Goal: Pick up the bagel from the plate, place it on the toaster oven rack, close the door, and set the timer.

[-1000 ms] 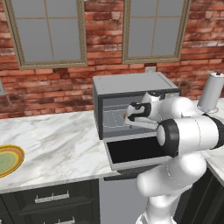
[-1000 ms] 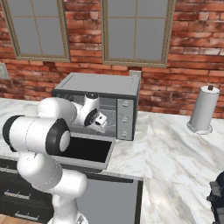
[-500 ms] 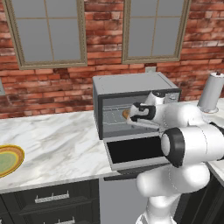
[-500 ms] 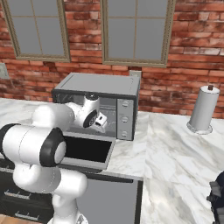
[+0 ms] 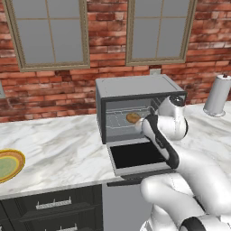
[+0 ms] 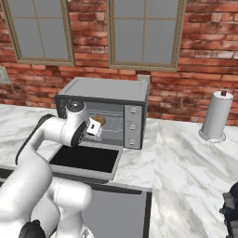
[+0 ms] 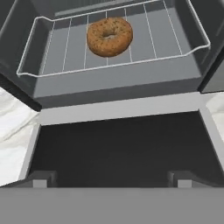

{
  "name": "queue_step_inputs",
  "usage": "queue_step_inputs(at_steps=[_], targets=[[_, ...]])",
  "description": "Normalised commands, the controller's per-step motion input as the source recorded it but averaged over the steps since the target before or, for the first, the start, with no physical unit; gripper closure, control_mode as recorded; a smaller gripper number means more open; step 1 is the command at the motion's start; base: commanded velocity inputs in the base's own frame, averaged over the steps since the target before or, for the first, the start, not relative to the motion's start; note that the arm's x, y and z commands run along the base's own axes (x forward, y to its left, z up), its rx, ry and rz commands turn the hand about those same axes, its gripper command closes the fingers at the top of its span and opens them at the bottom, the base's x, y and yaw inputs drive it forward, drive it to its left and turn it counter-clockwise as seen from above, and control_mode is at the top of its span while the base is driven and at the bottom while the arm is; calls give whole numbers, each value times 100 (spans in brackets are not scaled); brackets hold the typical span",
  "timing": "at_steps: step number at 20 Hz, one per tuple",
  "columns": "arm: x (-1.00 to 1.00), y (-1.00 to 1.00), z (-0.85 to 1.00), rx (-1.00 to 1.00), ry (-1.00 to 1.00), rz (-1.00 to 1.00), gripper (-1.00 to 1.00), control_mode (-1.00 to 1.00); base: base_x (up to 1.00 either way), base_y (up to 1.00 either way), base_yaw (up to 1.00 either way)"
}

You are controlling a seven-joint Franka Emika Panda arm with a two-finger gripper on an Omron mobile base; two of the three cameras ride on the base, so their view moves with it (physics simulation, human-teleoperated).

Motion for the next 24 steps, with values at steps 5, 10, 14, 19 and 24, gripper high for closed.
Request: queue_step_inputs(at_steps=[5, 10, 14, 19, 24], targets=[[-76, 63, 89, -22, 0, 15, -100, -100, 0, 0, 0], [-96, 72, 49, -28, 0, 14, -100, -100, 0, 0, 0], [-99, 68, 3, -31, 0, 9, -100, -100, 0, 0, 0], [-44, 56, 0, -28, 3, 4, -100, -100, 0, 0, 0], [0, 23, -4, -25, 6, 2, -100, -100, 0, 0, 0]])
